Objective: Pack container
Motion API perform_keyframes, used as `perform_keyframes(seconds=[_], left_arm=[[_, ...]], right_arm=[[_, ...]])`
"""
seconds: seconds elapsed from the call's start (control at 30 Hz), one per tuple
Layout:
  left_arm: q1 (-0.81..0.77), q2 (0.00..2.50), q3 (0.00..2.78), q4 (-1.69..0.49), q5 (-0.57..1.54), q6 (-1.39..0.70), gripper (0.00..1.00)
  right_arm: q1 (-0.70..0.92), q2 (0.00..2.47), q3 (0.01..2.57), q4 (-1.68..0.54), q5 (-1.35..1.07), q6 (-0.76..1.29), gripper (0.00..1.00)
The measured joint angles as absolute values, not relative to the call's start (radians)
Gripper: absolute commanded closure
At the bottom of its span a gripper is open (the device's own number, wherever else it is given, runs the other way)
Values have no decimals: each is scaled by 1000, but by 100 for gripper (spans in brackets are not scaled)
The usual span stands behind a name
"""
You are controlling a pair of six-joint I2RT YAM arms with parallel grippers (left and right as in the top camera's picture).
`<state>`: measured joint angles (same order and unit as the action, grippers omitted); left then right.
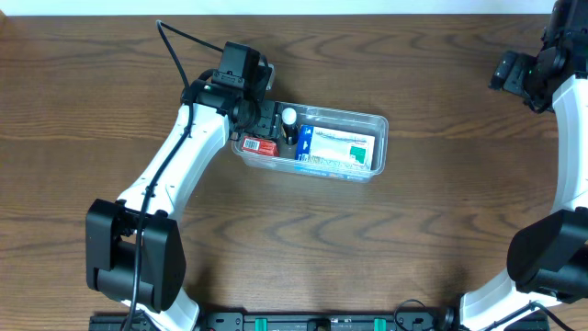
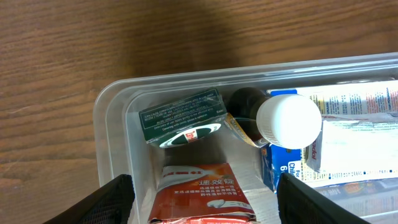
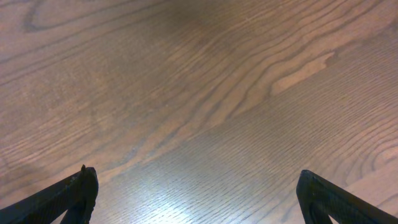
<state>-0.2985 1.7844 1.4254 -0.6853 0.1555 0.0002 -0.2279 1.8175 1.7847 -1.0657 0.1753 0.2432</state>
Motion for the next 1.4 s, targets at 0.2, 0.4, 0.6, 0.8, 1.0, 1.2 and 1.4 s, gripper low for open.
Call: perform_keyframes(seconds=[0.2,0.4,0.6,0.8,1.0,1.2,1.4], left_arm=[[-299,1735,1425,-742,126,0,2],[-299,1516,1425,-821,70,0,2],[-299,1291,1425,-927,51,0,2],[-299,1174,1426,-1095,45,0,2],[-299,1107,1426,-1264,44,0,2],[-299,1064,1426,-1329,24,0,2],[-253,1017,1388,-1211,-19,23,2]], right_arm=[[-228,1818,1785,-1066,175,243,1],[-228,1818,1785,-1066,175,243,1],[-228,1818,1785,-1066,175,243,1],[-228,1818,1785,-1066,175,243,1],[-228,1818,1785,-1066,175,243,1],[-228,1818,1785,-1066,175,243,1],[-228,1818,1785,-1065,175,243,1]])
